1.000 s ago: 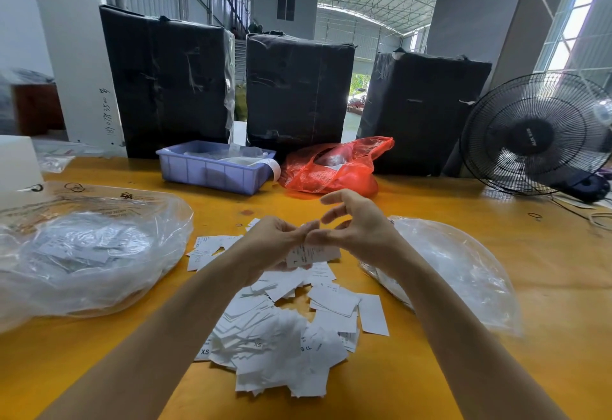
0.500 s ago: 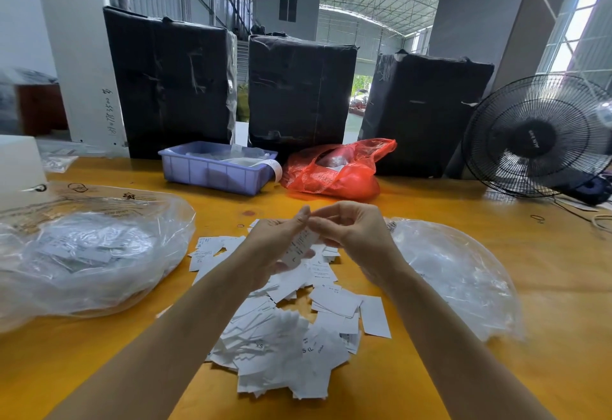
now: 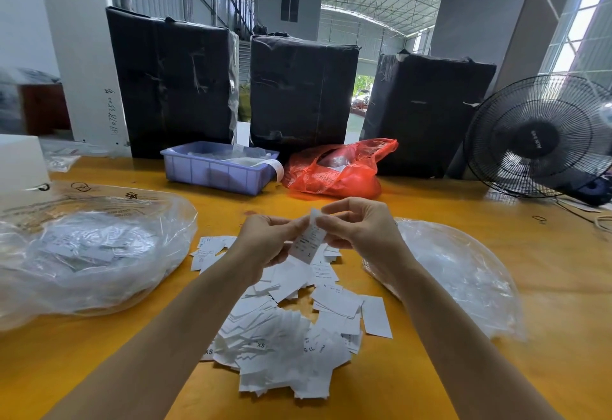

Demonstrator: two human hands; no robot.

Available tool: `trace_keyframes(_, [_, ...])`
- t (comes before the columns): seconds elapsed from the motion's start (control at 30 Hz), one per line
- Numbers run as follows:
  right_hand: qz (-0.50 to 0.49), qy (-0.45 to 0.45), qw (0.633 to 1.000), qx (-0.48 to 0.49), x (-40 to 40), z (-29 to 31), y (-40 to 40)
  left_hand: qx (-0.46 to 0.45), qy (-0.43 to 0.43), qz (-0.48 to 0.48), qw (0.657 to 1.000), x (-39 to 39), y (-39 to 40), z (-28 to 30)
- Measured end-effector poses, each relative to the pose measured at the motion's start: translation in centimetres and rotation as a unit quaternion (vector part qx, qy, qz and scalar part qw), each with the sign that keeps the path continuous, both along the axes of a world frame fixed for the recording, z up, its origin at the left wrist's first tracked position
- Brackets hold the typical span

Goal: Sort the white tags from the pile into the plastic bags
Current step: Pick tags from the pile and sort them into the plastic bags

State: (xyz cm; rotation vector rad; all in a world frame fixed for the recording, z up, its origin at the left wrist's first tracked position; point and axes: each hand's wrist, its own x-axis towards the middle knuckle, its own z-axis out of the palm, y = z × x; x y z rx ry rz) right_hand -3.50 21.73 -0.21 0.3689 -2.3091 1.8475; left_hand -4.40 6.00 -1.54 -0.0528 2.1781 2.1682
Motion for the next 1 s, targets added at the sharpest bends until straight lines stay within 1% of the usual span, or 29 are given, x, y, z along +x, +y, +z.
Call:
trace_keyframes(0.07, [0.006,-0.024,1.0,0.003,-0.1,0.0,0.2,0.005,0.005,0.0,1.0,-0.1,0.1,-0.1])
trace_keyframes(0.13, [-0.016,-0.023,1.0,-0.001,-0.2,-0.1,0.3,-0.006,0.007,-0.016,1.0,-0.1,-0.1,-0.1])
trace_keyframes(0.2, [-0.04,-0.021,0.999,-0.015,-0.3,-0.1,0.5,-0.037,0.001,-0.042,0.998,-0.1,-0.4,-0.1])
trace_keyframes(0.3, [-0.056,-0.041,0.997,-0.041,-0.3,0.0,0.6,-0.081,-0.018,-0.072,0.994,-0.3,-1.1,0.0])
trace_keyframes(0.4, [-0.059,-0.061,0.995,-0.055,-0.3,-0.1,0.3,-0.085,-0.034,-0.094,0.991,-0.5,-1.7,0.2])
trace_keyframes(0.5, [-0.055,-0.061,0.995,-0.063,-0.2,-0.1,0.0,-0.089,-0.042,-0.117,0.988,-0.7,-2.3,0.5])
trace_keyframes(0.6, [-0.056,-0.05,0.996,-0.054,-0.2,0.0,0.3,-0.11,-0.039,-0.109,0.987,-0.9,-3.1,1.1])
trace_keyframes(0.67, [-0.082,-0.021,0.996,-0.017,-0.5,0.5,1.2,-0.17,-0.021,-0.065,0.983,-1.1,-4.3,1.6])
trace_keyframes(0.7, [-0.104,-0.001,0.994,0.017,-0.7,0.8,2.0,-0.218,-0.005,-0.024,0.976,-1.4,-5.3,1.9])
trace_keyframes(0.73, [-0.13,0.016,0.99,0.059,-1.0,1.1,3.2,-0.277,0.017,0.029,0.96,-1.7,-6.7,1.9])
trace_keyframes(0.77, [-0.156,0.027,0.982,0.107,-1.3,1.4,4.3,-0.338,0.037,0.093,0.936,-1.9,-8.5,2.0])
trace_keyframes(0.8, [-0.185,0.026,0.969,0.163,-1.7,1.5,5.8,-0.396,0.045,0.159,0.903,-2.0,-10.4,2.0])
trace_keyframes(0.83, [-0.217,0.013,0.95,0.224,-2.1,1.4,7.6,-0.437,0.039,0.216,0.872,-2.1,-12.1,1.9])
trace_keyframes(0.9, [-0.261,-0.04,0.903,0.339,-3.0,0.7,10.4,-0.475,0.02,0.292,0.83,-1.9,-15.4,1.4])
trace_keyframes(1.0, [-0.276,-0.11,0.838,0.457,-3.7,-0.9,12.9,-0.504,-0.012,0.343,0.792,-1.9,-17.5,0.5])
